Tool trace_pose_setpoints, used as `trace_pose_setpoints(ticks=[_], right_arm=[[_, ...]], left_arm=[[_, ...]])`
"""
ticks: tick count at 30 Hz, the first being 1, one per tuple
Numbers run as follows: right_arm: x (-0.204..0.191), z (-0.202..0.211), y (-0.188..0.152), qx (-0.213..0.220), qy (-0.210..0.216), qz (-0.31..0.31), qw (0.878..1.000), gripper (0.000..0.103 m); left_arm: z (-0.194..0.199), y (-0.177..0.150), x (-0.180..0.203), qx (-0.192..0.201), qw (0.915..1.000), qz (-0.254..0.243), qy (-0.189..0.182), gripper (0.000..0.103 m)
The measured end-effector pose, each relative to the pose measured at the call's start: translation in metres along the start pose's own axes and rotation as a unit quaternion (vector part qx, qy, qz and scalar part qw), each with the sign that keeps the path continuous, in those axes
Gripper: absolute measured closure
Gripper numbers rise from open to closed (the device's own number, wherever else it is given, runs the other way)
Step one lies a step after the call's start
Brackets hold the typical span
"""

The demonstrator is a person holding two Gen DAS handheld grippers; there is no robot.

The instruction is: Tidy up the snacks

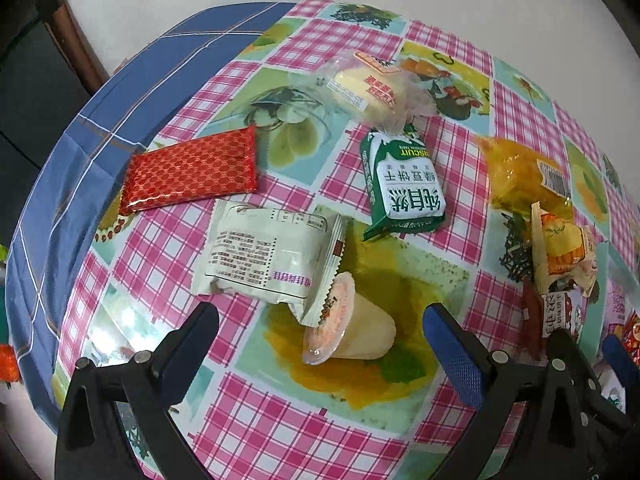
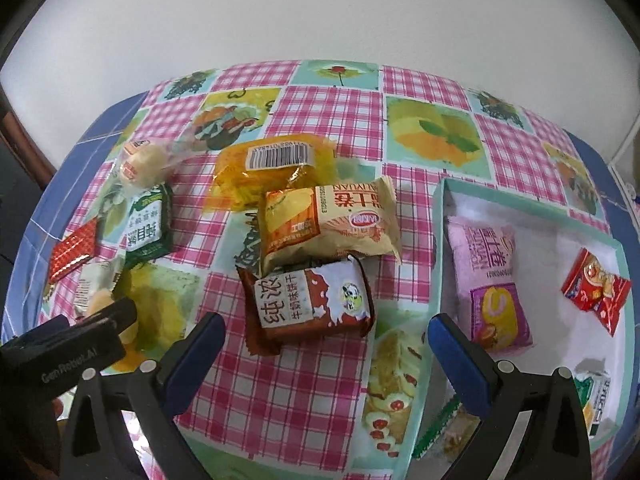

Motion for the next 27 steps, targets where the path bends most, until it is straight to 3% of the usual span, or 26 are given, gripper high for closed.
trace_pose_setpoints(ticks=[9, 14, 18, 23, 27], right_arm=[[-0.01, -0.018, 0.0, -0.012, -0.012, 0.023, 1.0, 0.002], [-0.011, -0.026, 0.0, -0.02, -0.015, 0.025, 0.999, 0.002], [-0.014, -0.029, -0.001, -0.024, -0.016, 0.034, 0.999, 0.011], [-0.015, -0.028, -0.001, -0.024, -0.015, 0.035, 0.999, 0.026], [-0.015, -0.026, -0.001, -0.021, -0.014, 0.035, 0.999, 0.031]], left_arm=[[-0.012, 0.0, 0.006, -0.02, 0.9995, -0.021, 0.016, 0.011], [-0.017, -0.003, 0.01, -0.026, 0.9989, -0.035, 0.019, 0.022], [-0.016, -0.004, 0.011, -0.027, 0.9988, -0.038, 0.013, 0.031], [-0.015, -0.003, 0.013, -0.027, 0.9988, -0.04, -0.005, 0.054], [-0.013, -0.003, 0.014, -0.026, 0.9987, -0.043, -0.007, 0.057]])
Point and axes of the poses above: each gripper's, at about its wrist camera, not at the fingertips, and z roughly against the way its jaws point, x to its right, y to its top, the point moved 2 cm from there along -z, roughly the way its jaws point, and after that the axes turned 7 degrees about -y, right-handed, at the moved point
